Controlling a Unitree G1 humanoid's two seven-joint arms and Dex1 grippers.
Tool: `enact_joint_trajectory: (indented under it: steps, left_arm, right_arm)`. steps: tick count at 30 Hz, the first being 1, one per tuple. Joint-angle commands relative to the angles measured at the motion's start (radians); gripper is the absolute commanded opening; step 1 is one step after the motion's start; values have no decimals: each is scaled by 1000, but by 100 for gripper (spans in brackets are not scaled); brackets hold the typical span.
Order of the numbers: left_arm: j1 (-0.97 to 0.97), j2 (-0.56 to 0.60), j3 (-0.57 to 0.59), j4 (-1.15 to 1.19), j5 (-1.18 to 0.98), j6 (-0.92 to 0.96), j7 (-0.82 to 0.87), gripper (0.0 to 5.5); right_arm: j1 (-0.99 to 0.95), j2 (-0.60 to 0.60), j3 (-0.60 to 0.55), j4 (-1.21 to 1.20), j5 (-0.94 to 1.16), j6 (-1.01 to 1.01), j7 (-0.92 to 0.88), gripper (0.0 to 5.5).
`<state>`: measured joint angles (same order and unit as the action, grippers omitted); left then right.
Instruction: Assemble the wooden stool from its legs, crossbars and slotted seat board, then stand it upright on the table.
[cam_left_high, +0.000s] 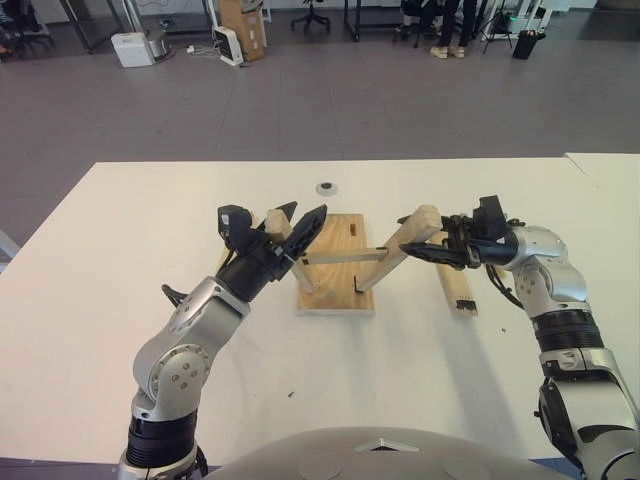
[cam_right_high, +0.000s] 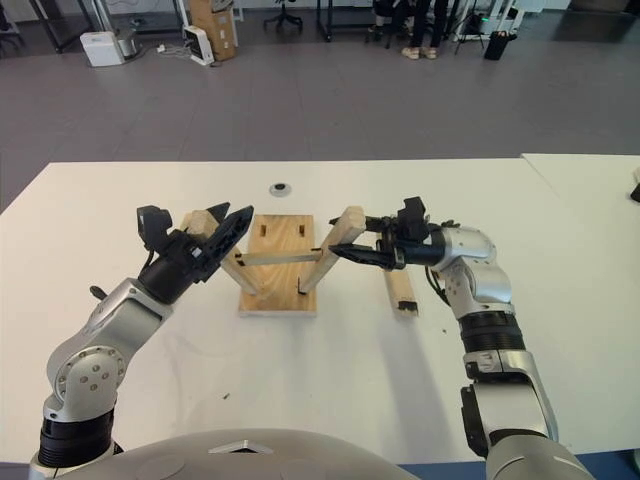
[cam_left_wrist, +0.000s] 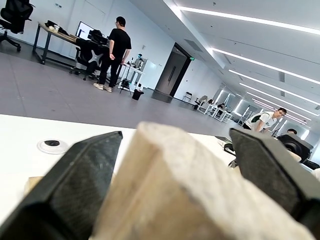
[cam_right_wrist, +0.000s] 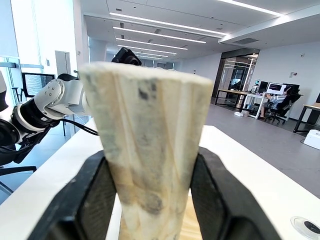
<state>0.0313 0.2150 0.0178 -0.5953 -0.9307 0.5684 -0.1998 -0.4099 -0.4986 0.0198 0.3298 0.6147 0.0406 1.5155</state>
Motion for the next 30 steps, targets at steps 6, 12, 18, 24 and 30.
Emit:
enact_joint_trajectory:
  steps: [6,12,18,24,30]
  left_arm:
    - [-23,-3,-49,-31,-19,18,-14,394]
    - [15,3,-50,50,31,-34,-102,394]
    - [16,-6,-56,116,69,-74,-179,394]
    - [17,-22,-64,117,86,-82,-192,394]
    - [9,-35,-67,109,93,-75,-184,394]
  right_arm:
    - [48,-34,197,44,-325,73,-281,205]
    - [-37,-118,184,13,-242,175,-212,234]
    - [-110,-136,155,87,-317,134,-239,328]
    - [-156,-226,29,28,-271,153,-208,328]
    - [-307,-245,-61,-189,-348,249,-491,328]
